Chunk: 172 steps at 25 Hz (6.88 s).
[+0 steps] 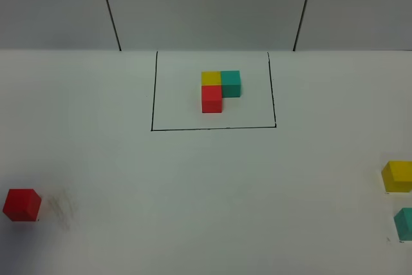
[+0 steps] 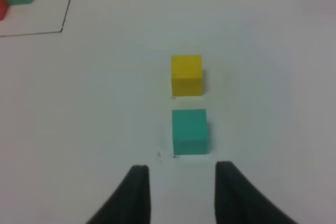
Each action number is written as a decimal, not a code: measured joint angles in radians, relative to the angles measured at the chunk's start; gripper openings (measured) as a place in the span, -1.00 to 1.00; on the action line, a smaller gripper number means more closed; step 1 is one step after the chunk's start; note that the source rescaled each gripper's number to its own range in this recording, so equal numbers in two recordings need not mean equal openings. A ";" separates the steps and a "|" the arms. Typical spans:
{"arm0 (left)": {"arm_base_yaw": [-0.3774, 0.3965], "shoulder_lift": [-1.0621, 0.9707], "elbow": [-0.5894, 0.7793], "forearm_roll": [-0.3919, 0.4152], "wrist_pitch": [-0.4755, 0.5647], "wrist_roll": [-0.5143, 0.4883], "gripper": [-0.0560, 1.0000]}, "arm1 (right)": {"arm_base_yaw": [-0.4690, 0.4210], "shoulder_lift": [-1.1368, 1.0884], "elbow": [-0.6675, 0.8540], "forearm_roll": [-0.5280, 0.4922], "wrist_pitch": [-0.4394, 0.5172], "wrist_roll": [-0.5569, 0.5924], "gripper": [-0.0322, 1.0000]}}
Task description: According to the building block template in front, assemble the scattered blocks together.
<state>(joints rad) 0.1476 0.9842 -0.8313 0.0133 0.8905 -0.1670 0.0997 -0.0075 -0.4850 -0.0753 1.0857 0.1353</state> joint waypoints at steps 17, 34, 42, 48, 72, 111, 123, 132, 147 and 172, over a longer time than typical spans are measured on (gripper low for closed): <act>0.000 0.488 0.000 -0.030 -0.197 0.099 0.54 | 0.000 0.000 0.000 0.000 0.000 0.000 -0.94; 0.000 0.604 0.000 -0.184 -0.291 0.251 0.54 | 0.000 0.000 0.000 0.000 0.000 0.000 -0.94; 0.000 0.692 0.000 -0.185 -0.298 0.248 0.54 | 0.000 0.000 0.000 0.000 0.000 0.000 -0.94; 0.000 0.757 -0.001 -0.185 -0.337 0.248 0.54 | 0.000 0.000 0.000 0.000 0.000 0.000 -0.94; -0.147 0.825 -0.217 -0.163 -0.100 0.568 -0.88 | 0.000 0.000 0.000 0.000 0.000 0.000 -0.94; -0.953 1.212 -0.674 -0.003 0.058 0.831 -0.88 | 0.000 0.000 0.000 0.000 0.000 0.000 -0.94; -0.977 1.135 -0.507 0.029 -0.162 0.832 -0.89 | 0.000 0.000 0.000 0.000 0.000 0.000 -0.94; -0.977 1.135 -0.506 0.030 -0.162 0.832 -0.89 | 0.000 0.000 0.000 0.000 0.000 0.000 -0.94; -0.977 1.014 -0.506 0.047 -0.152 0.755 0.95 | 0.000 0.000 0.000 0.000 0.000 0.000 -0.94; -0.430 -0.021 -0.283 0.269 0.240 0.297 0.56 | 0.000 0.000 0.000 0.000 0.000 0.000 -0.94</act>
<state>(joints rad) -0.2829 0.9633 -1.1139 0.2819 1.1308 0.1300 0.0997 -0.0075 -0.4850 -0.0753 1.0857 0.1353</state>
